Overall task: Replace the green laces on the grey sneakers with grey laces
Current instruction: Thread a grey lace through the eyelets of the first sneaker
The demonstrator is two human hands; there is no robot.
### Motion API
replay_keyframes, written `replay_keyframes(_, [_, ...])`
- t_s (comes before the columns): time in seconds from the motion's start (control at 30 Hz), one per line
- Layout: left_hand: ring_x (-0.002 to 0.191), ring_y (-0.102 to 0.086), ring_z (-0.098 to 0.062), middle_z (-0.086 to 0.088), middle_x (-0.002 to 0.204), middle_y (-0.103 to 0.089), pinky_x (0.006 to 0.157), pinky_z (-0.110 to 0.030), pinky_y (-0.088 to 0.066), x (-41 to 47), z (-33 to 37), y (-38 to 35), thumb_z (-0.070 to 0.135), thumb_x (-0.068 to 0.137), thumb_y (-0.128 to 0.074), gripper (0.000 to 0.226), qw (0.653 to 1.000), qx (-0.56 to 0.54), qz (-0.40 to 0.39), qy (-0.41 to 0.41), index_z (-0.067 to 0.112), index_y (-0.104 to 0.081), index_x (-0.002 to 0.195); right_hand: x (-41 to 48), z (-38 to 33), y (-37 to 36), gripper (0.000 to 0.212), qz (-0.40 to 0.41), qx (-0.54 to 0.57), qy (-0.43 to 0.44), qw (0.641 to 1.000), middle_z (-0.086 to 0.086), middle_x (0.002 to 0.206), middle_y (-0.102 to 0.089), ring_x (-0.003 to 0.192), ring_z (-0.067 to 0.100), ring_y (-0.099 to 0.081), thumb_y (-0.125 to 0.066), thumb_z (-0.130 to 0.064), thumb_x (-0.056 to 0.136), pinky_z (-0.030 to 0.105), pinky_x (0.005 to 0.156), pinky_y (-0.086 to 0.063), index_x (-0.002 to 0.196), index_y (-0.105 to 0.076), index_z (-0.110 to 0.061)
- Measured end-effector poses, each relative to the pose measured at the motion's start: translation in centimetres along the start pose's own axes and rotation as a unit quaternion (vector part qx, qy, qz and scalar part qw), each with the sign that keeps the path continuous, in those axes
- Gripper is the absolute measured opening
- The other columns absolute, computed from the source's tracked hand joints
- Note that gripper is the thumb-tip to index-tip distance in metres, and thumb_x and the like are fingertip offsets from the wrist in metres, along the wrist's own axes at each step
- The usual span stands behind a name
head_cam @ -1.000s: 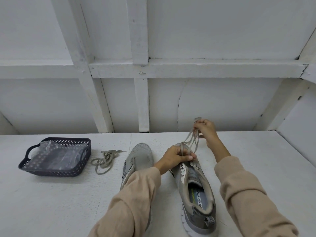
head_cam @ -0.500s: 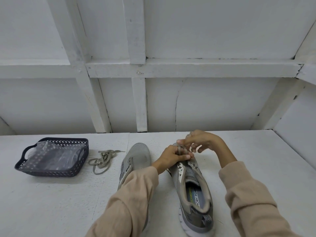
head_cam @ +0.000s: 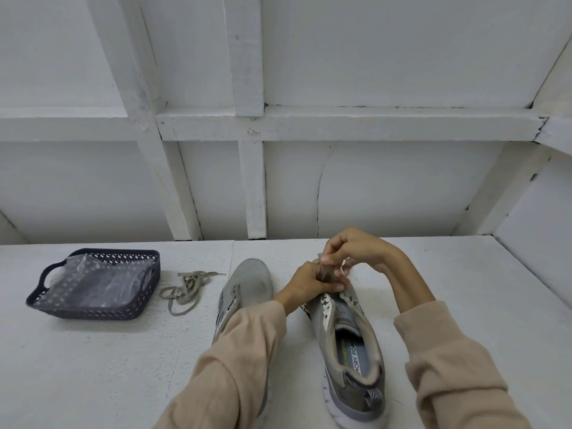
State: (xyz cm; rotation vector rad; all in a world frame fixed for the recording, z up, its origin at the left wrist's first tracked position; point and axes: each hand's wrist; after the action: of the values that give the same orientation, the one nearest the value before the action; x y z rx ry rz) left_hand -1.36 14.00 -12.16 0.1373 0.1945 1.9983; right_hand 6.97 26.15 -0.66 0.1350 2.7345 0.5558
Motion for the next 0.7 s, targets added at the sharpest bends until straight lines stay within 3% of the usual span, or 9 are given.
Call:
replay_keyframes(0.13, [0.099,-0.067,-0.016,-0.004,0.097,-0.075,0.105,-0.046,-0.045,0.1,0.0,0.1,0.008,0.078,-0.076,0.018,1.0,-0.007,-0.009,0.011,0.021,-0.079,0.09,-0.7,-1.6,0.5,0.014,-0.015,0.051,0.048,0.997,0.006,0.061,-0.061,0.05,0.014,-0.053,-0.069,-0.001,0.083,0.021,0.049,-0.044,0.07,-0.066,-0.001])
replay_keyframes(0.3, [0.092,-0.066,-0.013,-0.002,0.09,-0.075,0.103,-0.046,-0.047,0.2,-0.1,0.0,0.007,0.077,-0.078,0.019,1.0,-0.005,0.003,0.02,0.011,-0.078,0.096,-1.3,-3.6,1.0,0.015,-0.028,0.138,0.115,0.983,0.01,0.068,-0.06,0.042,0.011,-0.05,-0.072,0.001,0.076,0.018,0.042,-0.04,0.066,-0.061,-0.002])
replay_keyframes(0.4, [0.093,-0.067,-0.013,-0.005,0.093,-0.074,0.103,-0.045,-0.048,0.0,0.1,0.0,0.003,0.078,-0.076,0.019,1.0,-0.011,0.003,0.018,0.009,-0.077,0.096,-1.3,-3.8,1.5,0.018,-0.046,0.241,0.16,0.956,0.005,0.063,-0.06,0.039,0.008,-0.049,-0.08,-0.011,0.067,0.014,0.04,-0.033,0.062,-0.063,-0.008])
replay_keyframes(0.5, [0.093,-0.067,-0.014,-0.009,0.098,-0.074,0.103,-0.044,-0.048,-0.2,0.5,-0.1,0.001,0.08,-0.074,0.018,1.0,-0.025,-0.005,0.017,0.017,-0.078,0.086,-1.0,-3.9,1.8,0.035,-0.056,0.334,0.21,0.917,0.001,0.062,-0.056,0.039,0.006,-0.048,-0.093,-0.03,0.052,0.014,0.042,-0.028,0.062,-0.066,-0.011])
replay_keyframes(0.7, [0.103,-0.068,-0.019,-0.011,0.102,-0.074,0.104,-0.044,-0.048,-0.3,0.8,-0.2,0.002,0.078,-0.076,0.022,1.0,-0.024,0.008,0.018,0.023,-0.079,0.084,0.2,-4.7,1.5,0.026,-0.01,0.403,0.244,0.882,-0.003,0.063,-0.055,0.04,0.003,-0.048,-0.089,-0.025,0.057,0.011,0.038,-0.03,0.065,-0.067,-0.013])
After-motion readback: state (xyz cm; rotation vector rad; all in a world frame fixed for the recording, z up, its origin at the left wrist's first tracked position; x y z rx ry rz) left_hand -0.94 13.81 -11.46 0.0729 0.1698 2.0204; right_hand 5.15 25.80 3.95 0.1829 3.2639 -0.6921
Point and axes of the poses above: each hand's wrist, its own x-axis towards the middle knuckle, its own y-axis out of the back of the hand, z = x × y
